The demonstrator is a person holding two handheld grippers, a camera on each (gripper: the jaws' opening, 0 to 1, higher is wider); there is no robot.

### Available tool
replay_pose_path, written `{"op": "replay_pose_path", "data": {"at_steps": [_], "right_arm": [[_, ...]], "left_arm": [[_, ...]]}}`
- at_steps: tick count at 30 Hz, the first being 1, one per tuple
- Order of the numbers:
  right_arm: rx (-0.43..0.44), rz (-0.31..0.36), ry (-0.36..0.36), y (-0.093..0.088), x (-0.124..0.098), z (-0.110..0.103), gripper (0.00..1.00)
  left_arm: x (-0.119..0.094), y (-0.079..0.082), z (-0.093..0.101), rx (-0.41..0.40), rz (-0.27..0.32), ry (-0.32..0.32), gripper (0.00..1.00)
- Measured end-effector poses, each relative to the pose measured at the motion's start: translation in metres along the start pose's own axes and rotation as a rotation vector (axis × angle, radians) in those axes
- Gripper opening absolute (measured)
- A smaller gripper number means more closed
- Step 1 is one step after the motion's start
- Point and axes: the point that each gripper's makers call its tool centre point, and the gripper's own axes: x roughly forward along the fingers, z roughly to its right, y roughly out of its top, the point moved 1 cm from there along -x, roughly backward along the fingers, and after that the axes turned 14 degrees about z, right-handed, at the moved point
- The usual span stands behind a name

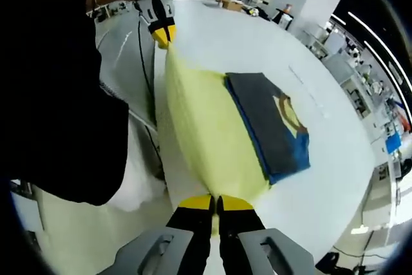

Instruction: Fold the garment on the visible template until the final outline fits inside the template.

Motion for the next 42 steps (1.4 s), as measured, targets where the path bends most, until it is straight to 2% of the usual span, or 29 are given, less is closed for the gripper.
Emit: {"op": "replay_pose_path", "data": {"at_steps": [15,18,28,29,34,40,42], "right_arm": [[-0.044,0.0,-0.116,0.009,0.011,0.037,0.0],[-0.053,0.005,-0.141,0.013,0.013,0.047,0.0],[-0.108,-0.007,-0.238,0.023,0.015,0.084,0.0],[-0.115,-0.004,-0.245,0.024,0.015,0.087,0.0],[-0.129,-0.009,-0.287,0.025,0.016,0.1,0.0],[-0.128,0.009,-0.366,0.033,0.016,0.123,0.0],[-0.12,0.014,-0.396,0.036,0.015,0.13,0.0]], "left_arm": [[0.008,0.023,-0.034,0.02,0.048,0.087,0.0],[0.009,0.03,-0.046,0.008,0.054,0.142,0.0],[0.015,0.059,-0.076,0.061,0.111,0.224,0.0],[0.015,0.062,-0.081,0.045,0.123,0.253,0.0],[0.017,0.072,-0.093,0.019,0.168,0.298,0.0],[0.018,0.089,-0.11,0.11,0.185,0.36,0.0],[0.018,0.095,-0.115,0.108,0.198,0.376,0.0]]}}
